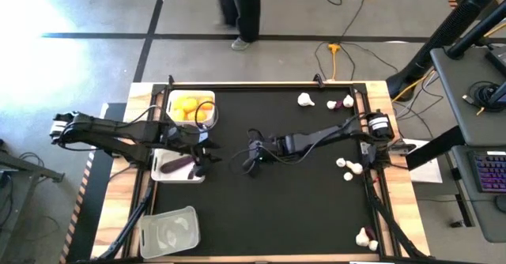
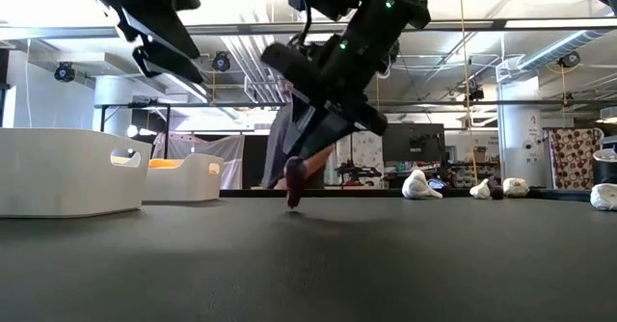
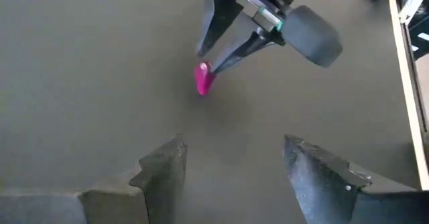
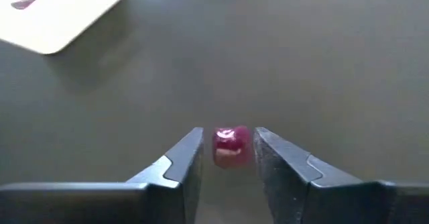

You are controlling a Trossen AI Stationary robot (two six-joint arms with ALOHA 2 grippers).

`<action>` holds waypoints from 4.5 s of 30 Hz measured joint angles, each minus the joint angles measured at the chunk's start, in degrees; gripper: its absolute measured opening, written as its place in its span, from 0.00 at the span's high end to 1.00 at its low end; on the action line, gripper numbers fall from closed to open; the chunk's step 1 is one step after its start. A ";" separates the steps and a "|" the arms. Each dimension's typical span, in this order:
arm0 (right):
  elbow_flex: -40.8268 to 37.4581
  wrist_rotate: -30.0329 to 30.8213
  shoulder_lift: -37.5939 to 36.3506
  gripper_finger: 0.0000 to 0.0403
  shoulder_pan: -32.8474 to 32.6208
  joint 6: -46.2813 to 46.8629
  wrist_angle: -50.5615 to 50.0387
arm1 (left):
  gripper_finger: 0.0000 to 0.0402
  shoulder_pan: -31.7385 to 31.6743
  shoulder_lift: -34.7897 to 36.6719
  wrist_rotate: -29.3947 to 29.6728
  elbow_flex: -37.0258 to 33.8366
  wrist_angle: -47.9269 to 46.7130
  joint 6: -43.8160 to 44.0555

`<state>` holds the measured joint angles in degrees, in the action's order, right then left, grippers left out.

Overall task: Sort produce into baskets
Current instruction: Put the eggplant into the bottom white bin

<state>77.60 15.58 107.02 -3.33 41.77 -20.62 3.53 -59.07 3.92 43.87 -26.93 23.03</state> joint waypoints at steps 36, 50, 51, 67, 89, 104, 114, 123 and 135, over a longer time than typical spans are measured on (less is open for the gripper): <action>4.85 17.85 -22.90 0.36 -9.29 16.82 -34.87 | 0.31 -2.14 -45.60 6.03 6.98 42.36 10.38; 4.68 15.49 -20.85 0.36 -9.42 18.32 -35.33 | 0.31 -2.43 -53.84 9.79 16.54 33.06 17.16; 4.68 15.49 -20.78 0.36 -9.42 18.30 -35.53 | 0.31 -2.36 -54.45 9.64 16.98 33.03 17.33; 4.64 15.97 -20.65 0.37 -9.38 18.19 -35.92 | 0.78 -2.54 -55.63 7.00 17.47 33.85 14.36; 4.64 16.77 -20.65 0.39 -9.00 15.49 -35.63 | 0.89 -1.31 -7.04 -1.72 7.02 -10.41 -12.83; 4.61 20.60 -20.65 0.38 -5.52 9.28 -29.47 | 0.86 0.10 14.86 -9.13 -11.89 -25.05 7.79; 4.60 17.38 -20.65 0.34 -5.25 8.97 -29.34 | 0.71 0.07 9.69 -7.27 -12.69 -25.00 7.77; 4.50 1.05 -20.65 0.34 -6.62 12.19 -33.09 | 0.60 0.07 7.66 -2.58 -5.28 -25.65 1.24; -3.90 -24.42 -19.45 0.34 -17.20 33.98 -43.59 | 0.60 0.07 5.90 8.76 8.88 -6.74 -15.65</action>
<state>73.70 -8.84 87.57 -20.54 75.75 -64.21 3.60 -53.17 12.69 52.75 -33.67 7.38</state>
